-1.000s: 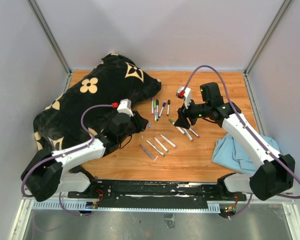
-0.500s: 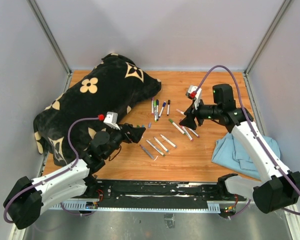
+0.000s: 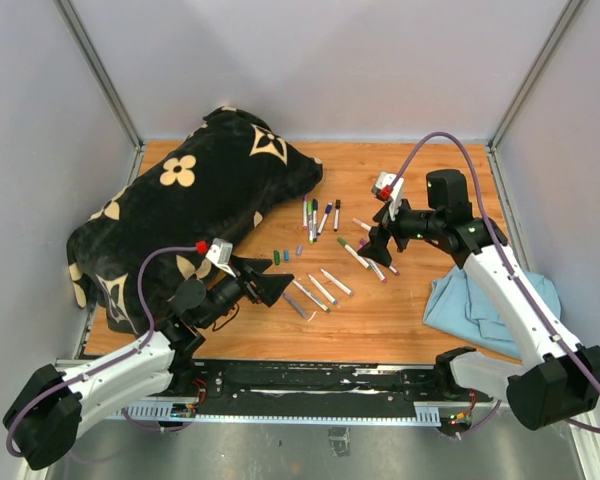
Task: Open the pen caps
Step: Pick up the pen from the center of the board.
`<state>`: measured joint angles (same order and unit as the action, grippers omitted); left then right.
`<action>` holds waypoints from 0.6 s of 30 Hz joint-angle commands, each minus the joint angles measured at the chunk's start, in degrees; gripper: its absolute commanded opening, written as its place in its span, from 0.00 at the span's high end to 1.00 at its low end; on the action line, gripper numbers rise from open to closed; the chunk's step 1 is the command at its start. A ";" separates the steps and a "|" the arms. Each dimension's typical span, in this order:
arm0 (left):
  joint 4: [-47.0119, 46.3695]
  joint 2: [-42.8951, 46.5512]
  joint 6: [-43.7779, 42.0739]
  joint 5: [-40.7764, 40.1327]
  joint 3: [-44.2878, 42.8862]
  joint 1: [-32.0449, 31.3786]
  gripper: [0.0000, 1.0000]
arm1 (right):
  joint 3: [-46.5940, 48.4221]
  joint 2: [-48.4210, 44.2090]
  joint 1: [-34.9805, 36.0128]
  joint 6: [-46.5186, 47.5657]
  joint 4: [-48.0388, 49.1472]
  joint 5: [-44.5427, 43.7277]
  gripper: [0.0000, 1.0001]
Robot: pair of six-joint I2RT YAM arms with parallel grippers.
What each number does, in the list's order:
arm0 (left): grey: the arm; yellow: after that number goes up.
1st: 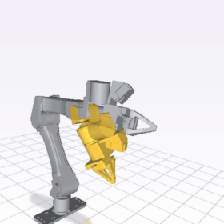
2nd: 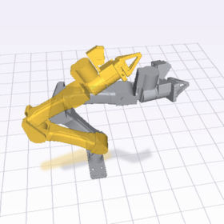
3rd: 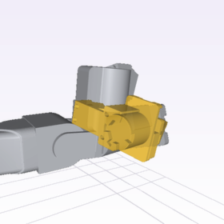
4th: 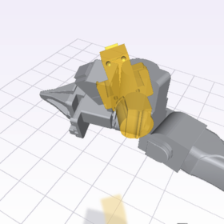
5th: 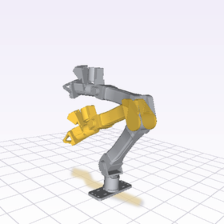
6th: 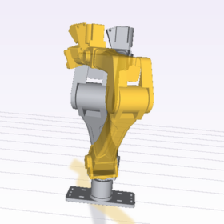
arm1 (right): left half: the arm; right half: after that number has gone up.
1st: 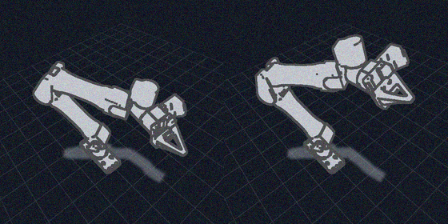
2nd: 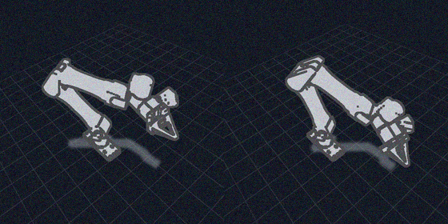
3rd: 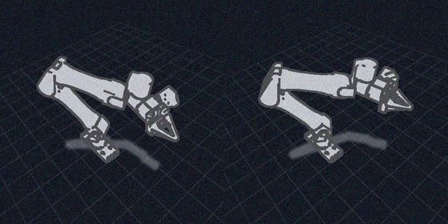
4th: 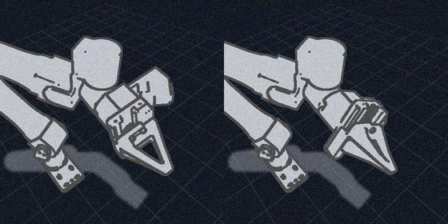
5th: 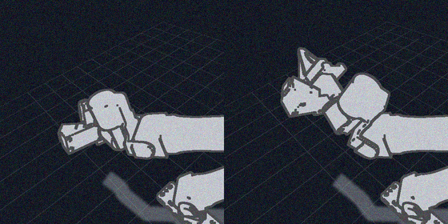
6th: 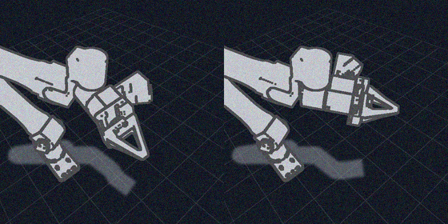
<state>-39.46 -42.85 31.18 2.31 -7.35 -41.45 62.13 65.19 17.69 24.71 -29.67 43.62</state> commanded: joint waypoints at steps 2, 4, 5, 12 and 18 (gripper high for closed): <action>-6.04 1.10 0.43 3.13 1.60 -0.12 0.01 | -0.44 2.40 -1.62 1.03 1.14 -2.59 0.02; -6.49 1.02 0.80 2.89 2.21 -0.12 0.01 | -1.22 4.00 -1.68 2.32 0.46 -2.76 0.02; -7.03 0.95 1.07 2.65 2.62 -0.12 0.01 | -1.48 4.85 -1.71 2.76 0.15 -2.81 0.02; -11.83 -0.97 3.23 1.57 4.99 -0.12 0.01 | -0.66 12.53 -1.65 3.94 -2.71 -13.64 0.02; -13.27 -2.77 4.13 1.74 5.54 -0.12 0.01 | -0.51 15.13 -1.61 3.59 -3.02 -17.66 0.01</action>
<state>-48.73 -45.06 34.63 3.97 -2.39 -41.45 61.39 80.05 17.69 27.49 -31.55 30.44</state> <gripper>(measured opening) 0.993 0.984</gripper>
